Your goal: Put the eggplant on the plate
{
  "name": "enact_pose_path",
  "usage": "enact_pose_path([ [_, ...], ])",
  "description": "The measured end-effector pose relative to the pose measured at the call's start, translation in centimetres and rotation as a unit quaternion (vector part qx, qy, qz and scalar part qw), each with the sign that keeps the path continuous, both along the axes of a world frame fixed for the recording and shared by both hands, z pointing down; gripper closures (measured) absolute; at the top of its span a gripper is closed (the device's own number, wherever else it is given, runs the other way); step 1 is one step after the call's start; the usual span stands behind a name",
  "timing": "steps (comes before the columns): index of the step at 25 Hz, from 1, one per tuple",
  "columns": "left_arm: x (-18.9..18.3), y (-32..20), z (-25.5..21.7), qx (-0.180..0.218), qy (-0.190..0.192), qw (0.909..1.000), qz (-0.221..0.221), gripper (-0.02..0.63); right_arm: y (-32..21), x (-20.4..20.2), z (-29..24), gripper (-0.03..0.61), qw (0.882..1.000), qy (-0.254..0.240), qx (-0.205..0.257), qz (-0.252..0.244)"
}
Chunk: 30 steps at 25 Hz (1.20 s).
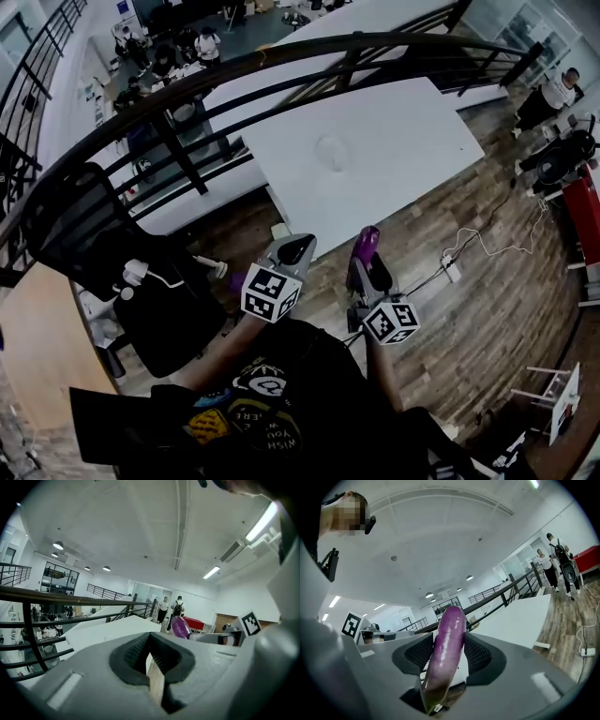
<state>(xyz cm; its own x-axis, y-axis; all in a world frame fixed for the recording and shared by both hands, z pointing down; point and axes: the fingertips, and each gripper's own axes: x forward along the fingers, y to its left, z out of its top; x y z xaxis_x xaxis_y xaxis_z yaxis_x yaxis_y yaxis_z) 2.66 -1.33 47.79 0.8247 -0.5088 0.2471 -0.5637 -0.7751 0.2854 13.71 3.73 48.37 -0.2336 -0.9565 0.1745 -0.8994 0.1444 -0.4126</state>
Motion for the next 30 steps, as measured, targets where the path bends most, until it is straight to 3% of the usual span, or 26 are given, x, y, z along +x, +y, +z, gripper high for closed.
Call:
enact_pose_path([
  [6,-0.1,-4.2,1.5,-0.02,-0.005,0.9997,0.016,0.609,-4.2,-0.2,1.0,0.368,1.0,-0.001,-0.014,0.015],
  [16,0.4,-9.8,5.7,-0.059,-0.025,0.9979,0.0,0.609,-9.5,0.6,3.7,0.368,0.999,0.007,-0.051,0.005],
  [26,3.2,-16.1,6.6,-0.059,-0.038,0.9972,-0.023,0.609,-18.7,4.6,8.4,0.37,0.997,0.022,-0.076,-0.016],
  [30,3.9,-18.5,7.7,-0.069,-0.046,0.9954,-0.048,0.609,-22.9,6.4,12.6,0.37,0.993,0.021,-0.112,-0.024],
])
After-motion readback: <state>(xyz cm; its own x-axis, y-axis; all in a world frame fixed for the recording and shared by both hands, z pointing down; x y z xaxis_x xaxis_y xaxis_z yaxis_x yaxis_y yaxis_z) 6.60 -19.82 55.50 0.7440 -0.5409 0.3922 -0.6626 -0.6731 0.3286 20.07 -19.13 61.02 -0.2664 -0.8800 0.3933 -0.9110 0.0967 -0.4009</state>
